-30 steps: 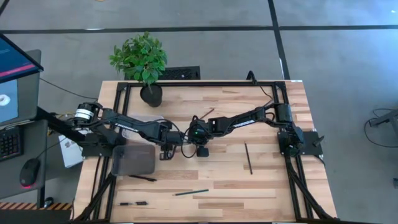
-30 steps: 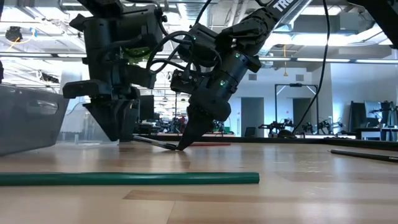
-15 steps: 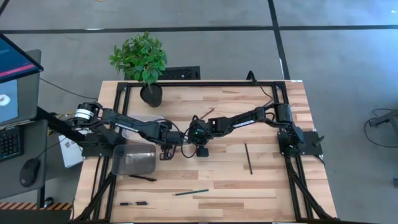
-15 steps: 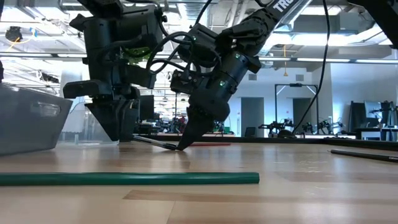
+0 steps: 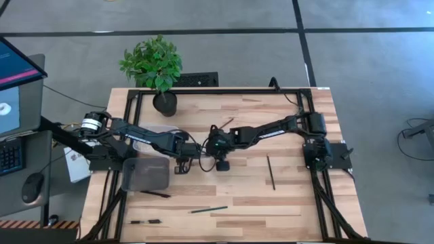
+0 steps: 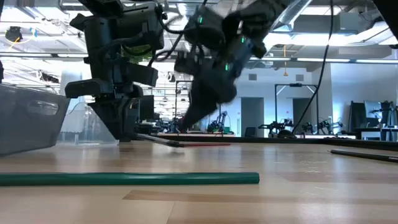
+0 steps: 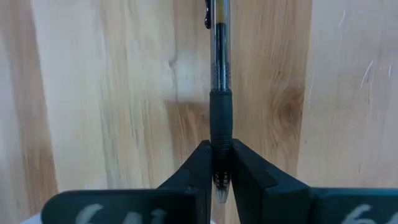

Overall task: Sort pens & pencils
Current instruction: Put the top center black pen into the black bin

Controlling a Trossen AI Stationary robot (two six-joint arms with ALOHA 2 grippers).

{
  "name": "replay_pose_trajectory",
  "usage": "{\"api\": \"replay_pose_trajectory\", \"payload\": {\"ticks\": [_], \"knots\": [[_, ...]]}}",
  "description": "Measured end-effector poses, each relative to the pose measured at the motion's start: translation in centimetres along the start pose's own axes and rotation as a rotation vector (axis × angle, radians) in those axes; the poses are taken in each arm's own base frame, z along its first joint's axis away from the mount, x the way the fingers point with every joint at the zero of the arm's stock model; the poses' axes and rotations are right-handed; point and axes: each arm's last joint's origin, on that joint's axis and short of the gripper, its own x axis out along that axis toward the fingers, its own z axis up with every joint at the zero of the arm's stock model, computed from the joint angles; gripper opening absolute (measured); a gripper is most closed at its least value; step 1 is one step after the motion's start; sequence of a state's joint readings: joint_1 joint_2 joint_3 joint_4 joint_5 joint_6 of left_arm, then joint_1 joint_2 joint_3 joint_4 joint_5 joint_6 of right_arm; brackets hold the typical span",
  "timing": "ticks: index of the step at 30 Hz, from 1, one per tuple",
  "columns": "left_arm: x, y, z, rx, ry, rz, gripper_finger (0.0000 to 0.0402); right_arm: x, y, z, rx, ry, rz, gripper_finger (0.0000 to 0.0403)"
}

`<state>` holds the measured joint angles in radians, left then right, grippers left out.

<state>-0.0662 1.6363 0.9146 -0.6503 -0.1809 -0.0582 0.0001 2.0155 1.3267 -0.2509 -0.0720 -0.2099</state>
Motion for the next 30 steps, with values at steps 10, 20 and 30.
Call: {"api": "replay_pose_trajectory", "payload": {"ticks": [10,20,30], "knots": [[-3.4,0.9,1.3,0.009,0.048,0.141,0.0022,-3.2,0.4,0.4,0.036,0.054,0.017,0.0072],[-10.1,2.1,-1.4,-0.139,0.085,0.267,0.0022,-3.6,0.6,-0.2,0.055,0.118,0.031,0.0072],[-14.9,1.0,-6.3,-0.281,0.138,0.141,0.0022,-3.0,0.1,-1.1,0.065,0.107,0.022,0.0072]]}}
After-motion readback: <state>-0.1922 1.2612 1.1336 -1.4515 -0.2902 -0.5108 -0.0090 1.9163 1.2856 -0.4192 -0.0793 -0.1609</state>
